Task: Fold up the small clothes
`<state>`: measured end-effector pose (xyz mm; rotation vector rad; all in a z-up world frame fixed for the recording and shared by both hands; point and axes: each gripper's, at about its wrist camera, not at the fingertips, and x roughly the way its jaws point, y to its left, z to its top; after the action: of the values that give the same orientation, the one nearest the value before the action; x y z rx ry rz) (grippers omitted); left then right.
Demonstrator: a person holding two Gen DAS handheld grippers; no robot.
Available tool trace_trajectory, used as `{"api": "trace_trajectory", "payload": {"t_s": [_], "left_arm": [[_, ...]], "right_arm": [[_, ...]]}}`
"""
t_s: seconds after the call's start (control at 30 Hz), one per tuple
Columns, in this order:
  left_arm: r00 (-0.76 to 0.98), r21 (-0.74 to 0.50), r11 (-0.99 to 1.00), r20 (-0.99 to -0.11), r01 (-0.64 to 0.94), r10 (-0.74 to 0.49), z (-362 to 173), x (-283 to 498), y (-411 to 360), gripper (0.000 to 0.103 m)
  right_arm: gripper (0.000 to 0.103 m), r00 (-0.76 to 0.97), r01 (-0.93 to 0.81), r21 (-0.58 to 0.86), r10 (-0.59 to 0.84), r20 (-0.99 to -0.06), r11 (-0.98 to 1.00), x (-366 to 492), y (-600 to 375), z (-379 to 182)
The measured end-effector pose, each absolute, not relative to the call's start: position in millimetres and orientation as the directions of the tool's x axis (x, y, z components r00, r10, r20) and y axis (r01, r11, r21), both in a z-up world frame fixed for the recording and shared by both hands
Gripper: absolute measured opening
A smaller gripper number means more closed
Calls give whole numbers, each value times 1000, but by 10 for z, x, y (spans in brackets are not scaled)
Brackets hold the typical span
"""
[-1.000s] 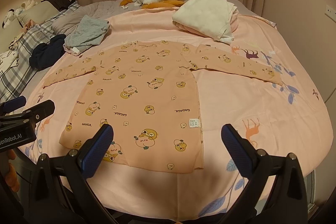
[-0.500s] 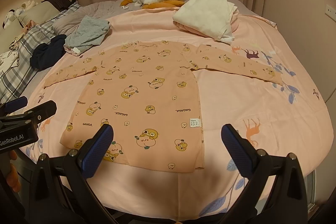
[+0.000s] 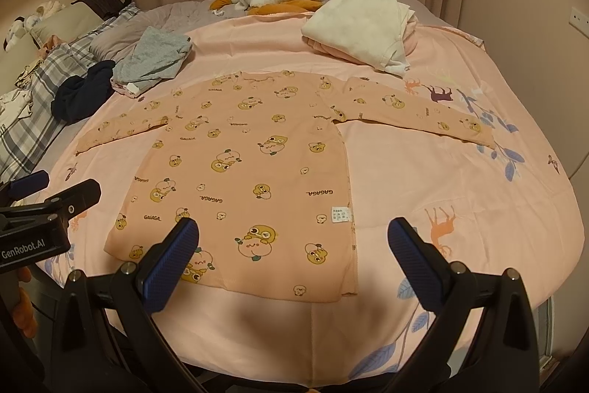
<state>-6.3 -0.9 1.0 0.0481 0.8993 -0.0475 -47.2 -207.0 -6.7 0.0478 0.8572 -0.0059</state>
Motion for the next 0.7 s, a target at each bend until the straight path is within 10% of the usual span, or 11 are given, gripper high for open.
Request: {"api": "trace_trajectory", "payload": {"t_s": [0.7], "left_arm": [[603, 23, 996, -797, 82, -32, -94, 38, -85, 103]], "right_arm": [[103, 644, 36, 54, 18, -765, 998, -381, -2170, -129]]}}
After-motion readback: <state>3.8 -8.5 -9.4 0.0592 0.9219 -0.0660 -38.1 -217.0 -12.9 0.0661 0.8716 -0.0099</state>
